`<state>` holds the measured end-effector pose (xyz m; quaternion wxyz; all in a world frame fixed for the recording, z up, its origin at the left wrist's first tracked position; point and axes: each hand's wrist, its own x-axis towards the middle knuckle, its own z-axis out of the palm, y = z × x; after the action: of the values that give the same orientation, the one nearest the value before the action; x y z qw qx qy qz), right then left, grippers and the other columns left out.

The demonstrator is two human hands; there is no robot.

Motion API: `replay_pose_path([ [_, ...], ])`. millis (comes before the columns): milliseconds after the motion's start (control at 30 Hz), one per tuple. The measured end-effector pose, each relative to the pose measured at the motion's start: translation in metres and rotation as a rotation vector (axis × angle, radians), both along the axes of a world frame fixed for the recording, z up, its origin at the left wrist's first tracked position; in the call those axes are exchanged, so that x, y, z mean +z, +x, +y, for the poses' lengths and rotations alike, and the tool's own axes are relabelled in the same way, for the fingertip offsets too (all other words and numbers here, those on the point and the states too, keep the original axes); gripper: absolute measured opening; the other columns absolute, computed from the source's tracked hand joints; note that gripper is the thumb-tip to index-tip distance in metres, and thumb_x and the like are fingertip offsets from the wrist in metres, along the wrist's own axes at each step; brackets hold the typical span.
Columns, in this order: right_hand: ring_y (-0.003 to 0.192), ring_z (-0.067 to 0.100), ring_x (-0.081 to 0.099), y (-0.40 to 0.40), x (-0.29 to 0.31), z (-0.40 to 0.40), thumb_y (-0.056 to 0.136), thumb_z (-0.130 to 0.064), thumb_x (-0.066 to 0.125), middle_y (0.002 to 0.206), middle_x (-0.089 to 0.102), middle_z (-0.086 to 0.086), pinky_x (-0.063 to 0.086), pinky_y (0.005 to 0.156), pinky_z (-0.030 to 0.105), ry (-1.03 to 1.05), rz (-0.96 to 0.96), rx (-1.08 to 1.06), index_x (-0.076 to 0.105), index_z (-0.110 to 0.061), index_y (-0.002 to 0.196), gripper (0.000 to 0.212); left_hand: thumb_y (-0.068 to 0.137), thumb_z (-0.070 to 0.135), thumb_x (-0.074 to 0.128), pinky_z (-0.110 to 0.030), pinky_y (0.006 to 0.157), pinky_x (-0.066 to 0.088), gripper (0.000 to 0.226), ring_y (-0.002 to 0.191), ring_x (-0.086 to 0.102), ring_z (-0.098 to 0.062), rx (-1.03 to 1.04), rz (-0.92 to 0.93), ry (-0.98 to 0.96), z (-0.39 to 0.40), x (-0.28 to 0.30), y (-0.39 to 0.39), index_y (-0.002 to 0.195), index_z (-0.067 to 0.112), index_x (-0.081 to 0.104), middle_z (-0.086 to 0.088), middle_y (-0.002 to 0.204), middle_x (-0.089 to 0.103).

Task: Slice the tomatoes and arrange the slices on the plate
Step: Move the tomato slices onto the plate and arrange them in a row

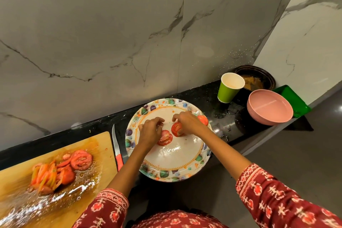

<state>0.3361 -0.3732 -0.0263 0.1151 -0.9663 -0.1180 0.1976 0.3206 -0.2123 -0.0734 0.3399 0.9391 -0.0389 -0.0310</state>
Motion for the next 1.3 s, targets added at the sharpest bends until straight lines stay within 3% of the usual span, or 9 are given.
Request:
replay_pose_path([
  [200, 0.098, 0.018, 0.045, 0.005, 0.003, 0.002, 0.078, -0.026, 0.075, 0.108, 0.057, 0.005, 0.038, 0.076, 0.028, -0.077, 0.043, 0.058, 0.06, -0.016, 0.103, 0.031, 0.086, 0.016, 0.058, -0.049, 0.094, 0.043, 0.028, 0.102, 0.058, -0.017, -0.038, 0.045, -0.041, 0.012, -0.003, -0.001, 0.114, 0.02, 0.059, 0.001, 0.104, 0.066],
  [333, 0.087, 0.017, 0.044, 0.0, 0.005, 0.005, 0.077, -0.014, 0.074, 0.091, 0.053, 0.002, 0.035, 0.062, 0.022, 0.016, 0.07, 0.083, 0.05, -0.018, 0.082, 0.024, 0.077, 0.035, 0.071, -0.041, 0.099, 0.032, 0.053, 0.113, 0.052, -0.017, -0.15, 0.175, 0.066, 0.01, 0.006, -0.007, 0.125, 0.026, 0.049, 0.003, 0.117, 0.062],
  [400, 0.087, 0.019, 0.05, -0.004, 0.004, 0.008, 0.08, -0.006, 0.067, 0.095, 0.057, 0.006, 0.035, 0.059, 0.021, 0.037, 0.081, 0.104, 0.05, -0.017, 0.091, 0.023, 0.073, 0.042, 0.073, -0.041, 0.1, 0.027, 0.066, 0.119, 0.045, -0.019, -0.197, 0.208, 0.195, 0.008, 0.012, -0.01, 0.13, 0.028, 0.043, 0.004, 0.126, 0.055],
  [533, 0.112, 0.024, 0.043, -0.012, 0.002, 0.013, 0.088, -0.009, 0.06, 0.118, 0.053, 0.009, 0.04, 0.077, 0.028, -0.103, -0.029, 0.204, 0.055, -0.016, 0.12, 0.033, 0.074, 0.043, 0.073, -0.045, 0.105, 0.025, 0.065, 0.121, 0.041, -0.02, -0.225, 0.253, 0.338, 0.005, 0.016, -0.011, 0.129, 0.028, 0.042, 0.001, 0.132, 0.048],
  [733, 0.096, 0.02, 0.042, -0.014, 0.001, 0.013, 0.089, -0.007, 0.055, 0.111, 0.057, 0.009, 0.037, 0.074, 0.031, -0.127, -0.077, 0.281, 0.053, -0.015, 0.108, 0.021, 0.078, 0.034, 0.07, -0.04, 0.097, 0.04, 0.046, 0.108, 0.049, -0.021, -0.19, 0.288, 0.335, 0.007, 0.018, -0.006, 0.119, 0.021, 0.052, -0.004, 0.122, 0.054],
  [833, 0.106, 0.024, 0.046, -0.015, 0.0, 0.013, 0.091, -0.01, 0.056, 0.115, 0.056, 0.012, 0.043, 0.082, 0.032, -0.158, -0.029, 0.277, 0.053, -0.014, 0.117, 0.026, 0.088, 0.023, 0.06, -0.037, 0.094, 0.046, 0.031, 0.106, 0.054, -0.023, -0.207, 0.298, 0.273, 0.012, 0.023, -0.003, 0.117, 0.014, 0.055, -0.008, 0.121, 0.057],
  [1000, 0.108, 0.024, 0.041, -0.014, 0.001, 0.012, 0.085, -0.019, 0.066, 0.117, 0.051, 0.01, 0.039, 0.077, 0.03, -0.214, -0.025, 0.295, 0.059, -0.011, 0.11, 0.027, 0.091, 0.011, 0.056, -0.03, 0.094, 0.047, 0.026, 0.108, 0.055, -0.023, -0.21, 0.302, 0.195, 0.016, 0.028, -0.002, 0.116, 0.011, 0.058, -0.01, 0.122, 0.058],
  [1133, 0.089, 0.018, 0.044, -0.014, 0.006, 0.008, 0.083, -0.016, 0.069, 0.117, 0.054, 0.011, 0.039, 0.072, 0.027, -0.116, 0.121, 0.222, 0.052, -0.012, 0.112, 0.034, 0.089, 0.007, 0.058, -0.031, 0.092, 0.048, 0.023, 0.105, 0.057, -0.021, -0.164, 0.235, 0.121, 0.02, 0.022, -0.005, 0.111, 0.013, 0.061, -0.009, 0.117, 0.062],
  [1300, 0.103, 0.02, 0.055, -0.016, 0.011, -0.002, 0.087, -0.014, 0.063, 0.116, 0.06, 0.006, 0.044, 0.081, 0.026, 0.056, 0.053, 0.129, 0.06, -0.013, 0.114, 0.027, 0.086, 0.005, 0.062, -0.029, 0.087, 0.049, 0.014, 0.099, 0.058, -0.02, -0.137, 0.181, 0.06, 0.023, 0.018, -0.005, 0.099, 0.01, 0.065, -0.009, 0.107, 0.064],
])
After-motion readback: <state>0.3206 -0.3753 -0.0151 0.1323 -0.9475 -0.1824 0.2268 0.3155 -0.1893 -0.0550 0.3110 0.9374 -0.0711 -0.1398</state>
